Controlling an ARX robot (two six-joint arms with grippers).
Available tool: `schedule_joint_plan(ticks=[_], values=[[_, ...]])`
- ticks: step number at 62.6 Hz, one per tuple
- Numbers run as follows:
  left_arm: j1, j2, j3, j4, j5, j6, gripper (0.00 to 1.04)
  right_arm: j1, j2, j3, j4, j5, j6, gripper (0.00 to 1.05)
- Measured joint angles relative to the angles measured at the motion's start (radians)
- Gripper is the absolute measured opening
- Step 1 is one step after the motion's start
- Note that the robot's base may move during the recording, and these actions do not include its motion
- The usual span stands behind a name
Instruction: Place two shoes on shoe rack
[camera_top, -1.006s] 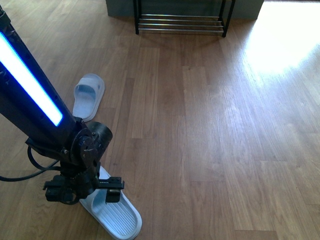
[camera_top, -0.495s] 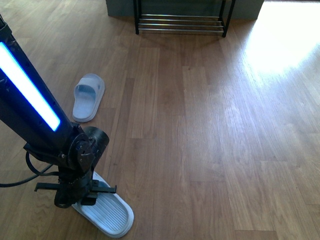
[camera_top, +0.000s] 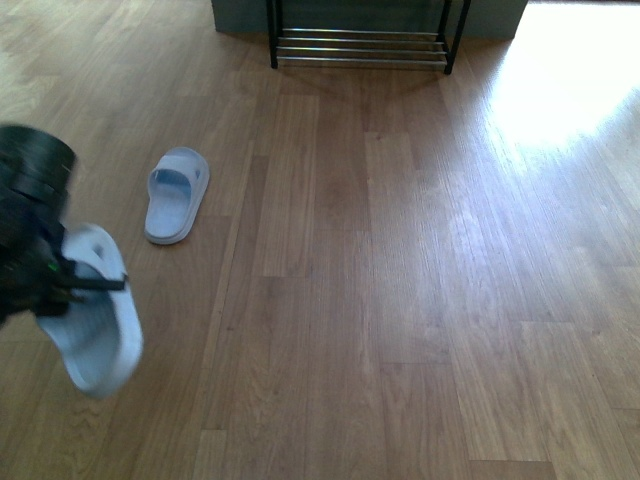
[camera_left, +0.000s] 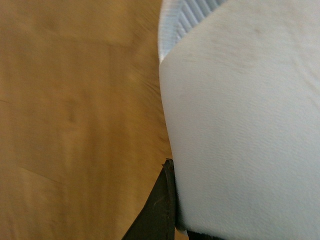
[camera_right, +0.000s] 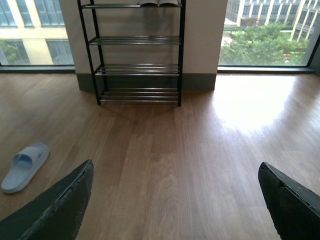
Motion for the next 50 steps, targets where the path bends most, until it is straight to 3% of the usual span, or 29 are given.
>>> schedule_joint_plan(ticks=[8,19,34,39,50], values=[[0.071,-0.282,-0.172,0.138,-0.115,0.124,0.02,0.0,0.0,0.0,0.0,0.0,0.0,0.96],[0.096,-0.705,-0.431,0.228,-0.229,0.211,0.02,0.0,0.0,0.0,0.0,0.0,0.0,0.96],[-0.029,-1.292,-0.715,0.247,-0.485,0.312,0.02,0.0,0.0,0.0,0.0,0.0,0.0,0.96],[-0.093,-1.445,-0.757,0.174,-0.57,0.312,0.02,0.0,0.0,0.0,0.0,0.0,0.0,0.96],[-0.122,-1.558,-0.774,0.152,-0.595,0.312,0.02,0.0,0.0,0.0,0.0,0.0,0.0,0.96]])
